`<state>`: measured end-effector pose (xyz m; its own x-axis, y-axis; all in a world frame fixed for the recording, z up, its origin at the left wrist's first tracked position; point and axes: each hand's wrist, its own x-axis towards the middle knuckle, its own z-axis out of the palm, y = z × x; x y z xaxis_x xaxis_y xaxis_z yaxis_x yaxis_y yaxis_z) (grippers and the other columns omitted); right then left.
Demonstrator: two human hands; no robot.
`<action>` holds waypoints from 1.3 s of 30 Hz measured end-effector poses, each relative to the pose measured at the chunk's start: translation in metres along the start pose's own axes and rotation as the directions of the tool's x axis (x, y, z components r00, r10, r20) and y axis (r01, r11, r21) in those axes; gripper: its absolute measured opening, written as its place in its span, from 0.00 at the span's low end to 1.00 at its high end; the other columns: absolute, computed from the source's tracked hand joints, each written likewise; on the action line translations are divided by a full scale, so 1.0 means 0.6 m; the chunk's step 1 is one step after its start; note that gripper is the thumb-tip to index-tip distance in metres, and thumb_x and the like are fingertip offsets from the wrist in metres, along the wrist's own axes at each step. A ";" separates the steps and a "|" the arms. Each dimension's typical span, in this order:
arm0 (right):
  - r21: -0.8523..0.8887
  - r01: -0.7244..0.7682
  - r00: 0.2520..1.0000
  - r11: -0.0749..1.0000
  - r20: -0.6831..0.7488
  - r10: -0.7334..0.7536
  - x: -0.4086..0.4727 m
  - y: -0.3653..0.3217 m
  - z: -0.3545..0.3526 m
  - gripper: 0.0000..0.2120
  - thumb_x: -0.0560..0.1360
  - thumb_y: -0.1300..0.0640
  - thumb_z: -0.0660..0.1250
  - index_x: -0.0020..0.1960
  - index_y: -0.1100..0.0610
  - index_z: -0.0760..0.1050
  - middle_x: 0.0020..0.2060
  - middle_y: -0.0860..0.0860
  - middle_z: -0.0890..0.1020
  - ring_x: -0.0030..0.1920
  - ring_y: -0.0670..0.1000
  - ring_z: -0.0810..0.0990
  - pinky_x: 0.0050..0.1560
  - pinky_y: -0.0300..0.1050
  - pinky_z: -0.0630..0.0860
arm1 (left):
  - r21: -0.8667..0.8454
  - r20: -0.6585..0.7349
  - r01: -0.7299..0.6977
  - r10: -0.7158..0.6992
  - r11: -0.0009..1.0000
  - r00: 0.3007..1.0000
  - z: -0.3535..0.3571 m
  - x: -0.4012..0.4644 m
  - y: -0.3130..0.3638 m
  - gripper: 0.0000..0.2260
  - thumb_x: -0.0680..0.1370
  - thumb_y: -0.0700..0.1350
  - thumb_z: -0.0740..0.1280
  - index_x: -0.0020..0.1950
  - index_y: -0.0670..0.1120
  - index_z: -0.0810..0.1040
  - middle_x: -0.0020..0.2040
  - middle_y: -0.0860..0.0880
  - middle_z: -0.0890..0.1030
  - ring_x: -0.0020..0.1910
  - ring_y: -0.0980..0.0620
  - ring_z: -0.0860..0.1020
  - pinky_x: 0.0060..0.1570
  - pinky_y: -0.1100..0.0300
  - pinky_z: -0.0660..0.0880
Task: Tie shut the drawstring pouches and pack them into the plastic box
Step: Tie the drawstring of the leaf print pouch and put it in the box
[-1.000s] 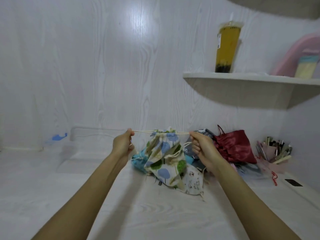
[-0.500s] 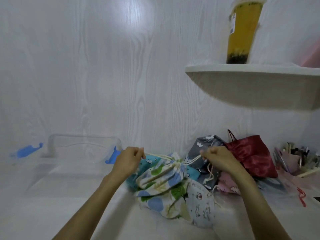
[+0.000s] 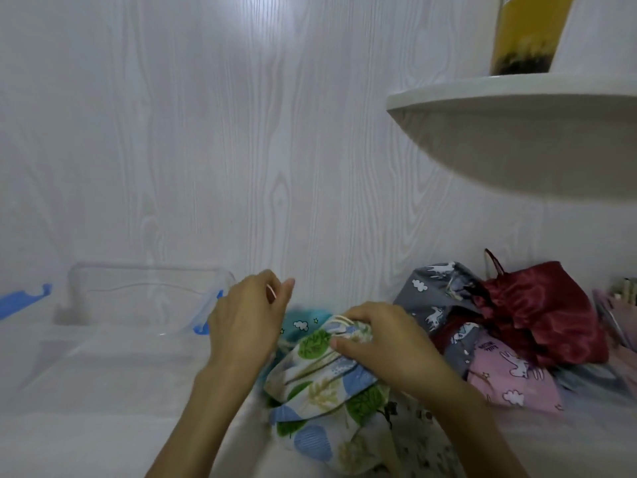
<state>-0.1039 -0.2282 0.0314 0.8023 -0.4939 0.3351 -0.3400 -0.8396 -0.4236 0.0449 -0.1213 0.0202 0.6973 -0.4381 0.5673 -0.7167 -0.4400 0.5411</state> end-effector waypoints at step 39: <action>0.355 -0.095 0.976 0.930 0.219 0.016 -0.040 0.044 -0.066 0.14 0.68 0.39 0.68 0.37 0.49 0.85 0.25 0.49 0.73 0.30 0.48 0.66 0.33 0.38 0.64 | -0.725 0.450 0.260 0.153 0.637 0.880 -0.028 -0.021 0.031 0.12 0.82 0.44 0.58 0.53 0.46 0.81 0.28 0.54 0.77 0.25 0.60 0.72 0.33 0.69 0.73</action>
<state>-0.1518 -0.2474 0.0456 0.8848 -0.4456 0.1362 -0.2177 -0.6538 -0.7247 0.0222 -0.1106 0.0337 0.5098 -0.8052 0.3028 -0.2846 0.1743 0.9427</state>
